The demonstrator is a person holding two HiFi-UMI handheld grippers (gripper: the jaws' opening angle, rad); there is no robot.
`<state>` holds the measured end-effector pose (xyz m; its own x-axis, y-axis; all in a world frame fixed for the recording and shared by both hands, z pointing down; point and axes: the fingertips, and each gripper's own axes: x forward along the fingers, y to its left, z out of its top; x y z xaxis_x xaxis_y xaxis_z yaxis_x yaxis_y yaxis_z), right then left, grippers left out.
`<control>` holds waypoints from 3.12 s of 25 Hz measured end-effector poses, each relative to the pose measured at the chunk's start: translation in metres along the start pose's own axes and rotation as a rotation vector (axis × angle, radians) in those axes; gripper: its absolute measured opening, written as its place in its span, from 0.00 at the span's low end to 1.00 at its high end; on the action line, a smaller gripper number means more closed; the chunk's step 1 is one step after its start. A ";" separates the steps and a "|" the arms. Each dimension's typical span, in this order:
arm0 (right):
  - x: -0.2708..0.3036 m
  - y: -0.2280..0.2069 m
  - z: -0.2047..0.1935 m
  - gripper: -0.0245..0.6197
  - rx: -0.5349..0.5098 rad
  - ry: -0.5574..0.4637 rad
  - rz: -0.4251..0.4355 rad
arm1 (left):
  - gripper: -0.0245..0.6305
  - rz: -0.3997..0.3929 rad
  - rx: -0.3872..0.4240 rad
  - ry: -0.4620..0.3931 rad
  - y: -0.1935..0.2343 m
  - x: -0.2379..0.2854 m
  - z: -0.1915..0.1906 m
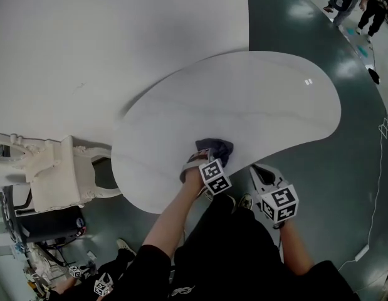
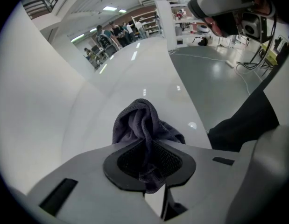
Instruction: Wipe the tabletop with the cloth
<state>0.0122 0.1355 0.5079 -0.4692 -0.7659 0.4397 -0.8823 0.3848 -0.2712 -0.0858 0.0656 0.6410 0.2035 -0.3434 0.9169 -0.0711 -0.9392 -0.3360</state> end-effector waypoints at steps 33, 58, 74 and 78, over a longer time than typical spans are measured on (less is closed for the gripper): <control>0.086 0.156 0.011 0.06 -0.165 0.098 0.204 | 0.12 0.005 -0.191 0.040 -0.050 -0.055 -0.164; 0.177 0.203 0.037 0.06 -0.171 0.133 0.136 | 0.14 -0.008 -0.060 -0.021 0.095 -0.020 -0.232; 0.207 0.195 0.072 0.06 -0.132 0.108 0.043 | 0.14 0.094 -0.091 0.039 0.249 0.010 -0.300; 0.207 0.201 0.069 0.06 -0.133 0.115 0.052 | 0.13 0.139 -0.103 0.086 0.270 0.011 -0.324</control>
<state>-0.2593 0.0190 0.4856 -0.5088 -0.6823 0.5250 -0.8505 0.4929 -0.1837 -0.4189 -0.1929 0.6298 0.1004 -0.4647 0.8797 -0.1931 -0.8765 -0.4410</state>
